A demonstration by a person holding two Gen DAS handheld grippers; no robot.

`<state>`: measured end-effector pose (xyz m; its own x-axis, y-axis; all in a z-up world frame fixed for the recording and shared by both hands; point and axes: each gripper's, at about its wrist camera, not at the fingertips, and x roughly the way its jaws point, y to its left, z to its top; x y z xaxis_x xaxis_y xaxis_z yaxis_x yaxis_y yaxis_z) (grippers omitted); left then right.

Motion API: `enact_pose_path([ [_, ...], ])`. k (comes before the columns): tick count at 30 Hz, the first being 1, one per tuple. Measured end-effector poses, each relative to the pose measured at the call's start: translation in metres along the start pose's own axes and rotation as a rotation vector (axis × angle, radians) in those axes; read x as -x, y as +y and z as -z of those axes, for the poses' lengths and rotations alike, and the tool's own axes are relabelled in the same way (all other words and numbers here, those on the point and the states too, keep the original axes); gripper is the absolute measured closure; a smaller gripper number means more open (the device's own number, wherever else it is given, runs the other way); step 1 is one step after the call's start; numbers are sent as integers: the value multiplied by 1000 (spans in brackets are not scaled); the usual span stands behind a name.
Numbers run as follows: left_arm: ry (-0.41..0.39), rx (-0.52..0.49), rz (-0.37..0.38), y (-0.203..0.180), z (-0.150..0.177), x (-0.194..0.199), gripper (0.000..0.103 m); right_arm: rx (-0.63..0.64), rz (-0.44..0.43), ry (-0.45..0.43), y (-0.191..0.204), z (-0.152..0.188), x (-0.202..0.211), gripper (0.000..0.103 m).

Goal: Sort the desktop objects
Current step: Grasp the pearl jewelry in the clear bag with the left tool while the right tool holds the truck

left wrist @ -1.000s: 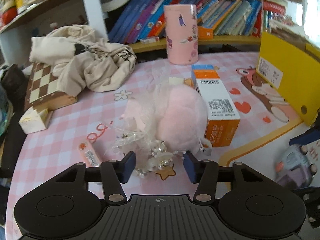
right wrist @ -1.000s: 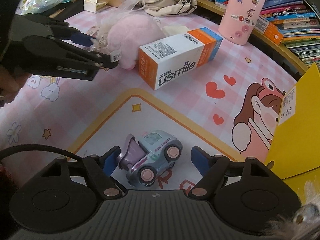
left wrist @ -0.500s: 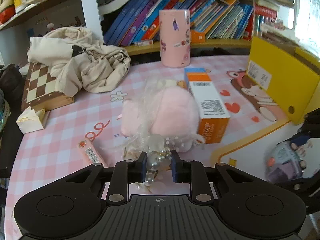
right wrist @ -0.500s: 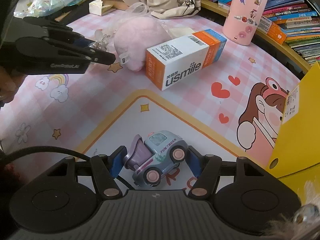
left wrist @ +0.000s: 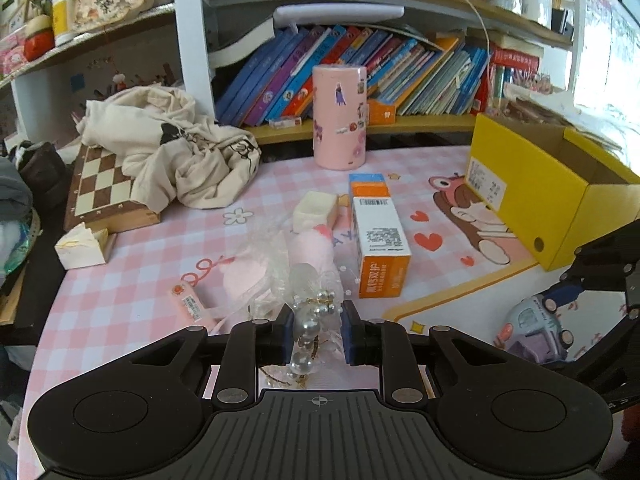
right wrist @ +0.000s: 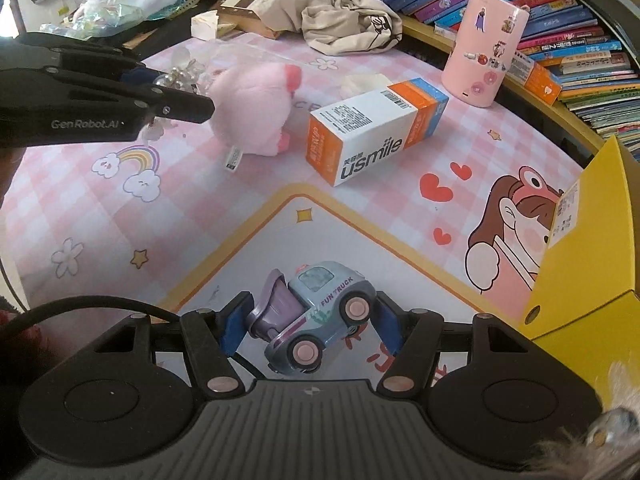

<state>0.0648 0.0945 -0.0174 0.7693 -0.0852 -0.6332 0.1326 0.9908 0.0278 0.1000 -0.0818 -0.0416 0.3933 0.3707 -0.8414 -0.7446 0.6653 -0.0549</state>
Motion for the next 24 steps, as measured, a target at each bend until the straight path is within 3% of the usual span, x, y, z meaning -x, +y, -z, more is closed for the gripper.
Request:
enact_pose_path([
  [6, -48, -6, 19, -9, 0, 21, 82, 10, 7, -13, 8, 6, 12, 41],
  [24, -20, -78, 90, -39, 17, 37, 81, -47, 33, -4, 16, 33, 31, 41],
])
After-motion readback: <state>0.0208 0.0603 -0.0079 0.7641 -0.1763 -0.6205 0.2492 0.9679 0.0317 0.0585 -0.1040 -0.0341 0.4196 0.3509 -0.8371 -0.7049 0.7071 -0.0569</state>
